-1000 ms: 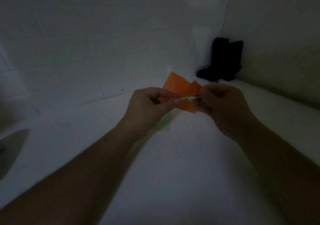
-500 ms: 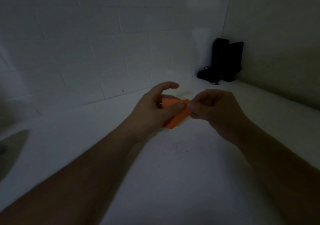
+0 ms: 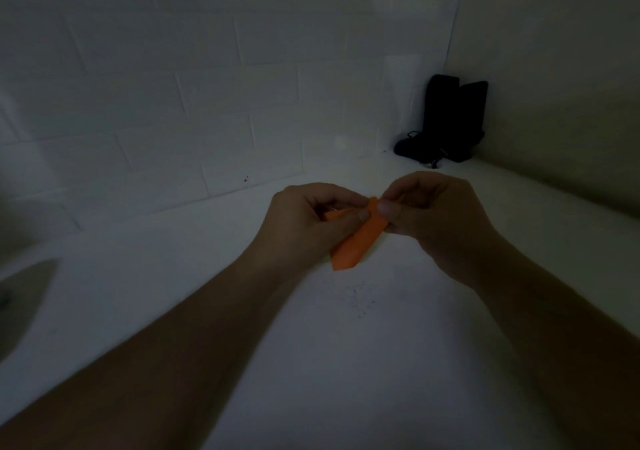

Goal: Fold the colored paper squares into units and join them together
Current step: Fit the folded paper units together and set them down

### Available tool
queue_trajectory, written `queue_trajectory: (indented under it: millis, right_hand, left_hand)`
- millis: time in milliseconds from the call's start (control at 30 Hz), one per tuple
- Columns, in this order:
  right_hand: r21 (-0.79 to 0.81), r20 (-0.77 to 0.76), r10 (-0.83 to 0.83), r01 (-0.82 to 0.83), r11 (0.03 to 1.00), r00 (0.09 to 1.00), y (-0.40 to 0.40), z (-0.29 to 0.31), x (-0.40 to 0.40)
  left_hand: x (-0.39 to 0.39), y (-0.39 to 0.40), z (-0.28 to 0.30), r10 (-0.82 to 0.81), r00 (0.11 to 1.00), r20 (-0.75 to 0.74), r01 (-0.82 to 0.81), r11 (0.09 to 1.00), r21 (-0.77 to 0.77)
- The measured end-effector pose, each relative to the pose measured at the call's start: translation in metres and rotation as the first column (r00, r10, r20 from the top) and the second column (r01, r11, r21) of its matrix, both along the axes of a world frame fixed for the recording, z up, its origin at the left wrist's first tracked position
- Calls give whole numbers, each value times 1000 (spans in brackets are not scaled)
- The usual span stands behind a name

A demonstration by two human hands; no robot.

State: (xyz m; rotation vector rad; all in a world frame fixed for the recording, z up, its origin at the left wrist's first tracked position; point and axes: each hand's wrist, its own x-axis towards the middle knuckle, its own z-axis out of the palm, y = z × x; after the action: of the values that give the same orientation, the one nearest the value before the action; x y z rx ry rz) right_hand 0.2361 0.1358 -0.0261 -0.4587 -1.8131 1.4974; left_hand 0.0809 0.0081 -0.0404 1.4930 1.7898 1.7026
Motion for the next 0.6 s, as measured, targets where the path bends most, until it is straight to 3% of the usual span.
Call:
queue_trajectory:
  millis: [267, 600]
  right_hand:
    - [-2, 6, -30, 30, 1000, 1000, 3, 0, 1]
    - [201, 242, -65, 16, 979, 968, 15, 4, 10]
  left_hand:
    - [-1, 0, 3, -1, 1000, -23, 0, 1000, -6]
    - [-16, -5, 10, -2, 989, -145, -18, 991, -133]
